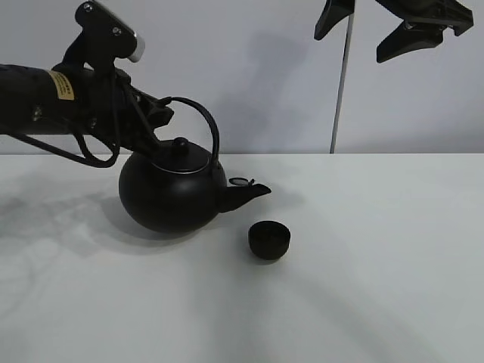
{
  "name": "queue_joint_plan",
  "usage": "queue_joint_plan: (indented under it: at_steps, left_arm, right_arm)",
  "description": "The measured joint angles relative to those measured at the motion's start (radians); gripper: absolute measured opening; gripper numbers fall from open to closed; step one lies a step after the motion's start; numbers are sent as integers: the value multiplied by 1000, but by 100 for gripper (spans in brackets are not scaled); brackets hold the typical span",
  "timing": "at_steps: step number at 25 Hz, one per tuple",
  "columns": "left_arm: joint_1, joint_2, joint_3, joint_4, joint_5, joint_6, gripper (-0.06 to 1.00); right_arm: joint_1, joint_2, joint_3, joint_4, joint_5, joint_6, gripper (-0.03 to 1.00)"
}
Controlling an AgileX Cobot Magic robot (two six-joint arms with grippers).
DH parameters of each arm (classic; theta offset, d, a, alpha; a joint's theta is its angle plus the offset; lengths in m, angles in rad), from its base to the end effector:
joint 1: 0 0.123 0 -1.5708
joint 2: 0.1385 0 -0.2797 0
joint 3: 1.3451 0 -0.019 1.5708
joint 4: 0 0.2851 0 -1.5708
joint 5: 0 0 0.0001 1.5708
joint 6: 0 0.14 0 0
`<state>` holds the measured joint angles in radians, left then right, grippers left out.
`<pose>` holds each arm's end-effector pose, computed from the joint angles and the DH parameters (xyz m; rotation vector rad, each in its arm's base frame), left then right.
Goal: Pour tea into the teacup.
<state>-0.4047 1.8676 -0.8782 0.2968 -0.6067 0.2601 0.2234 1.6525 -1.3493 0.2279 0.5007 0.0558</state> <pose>0.3960 -0.1950 0.1216 0.9297 1.6380 -0.0885 0.4350 0.1144 0.2631 -0.0197 2.2996 0.3737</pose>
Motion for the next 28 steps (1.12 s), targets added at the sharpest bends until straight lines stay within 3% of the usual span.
queue_joint_plan:
  at_steps: [4, 12, 17, 28]
  left_arm:
    - [0, -32, 55, -84, -55, -2, 12]
    - [0, -53, 236, -261, -299, -31, 12]
    - [0, -53, 294, -297, -332, -62, 12]
    - [0, -53, 339, -297, -335, -120, 12]
  right_arm:
    - [0, 0, 0, 0, 0, 0, 58]
    - [0, 0, 0, 0, 1, 0, 58]
    - [0, 0, 0, 0, 1, 0, 58]
    - [0, 0, 0, 0, 1, 0, 58]
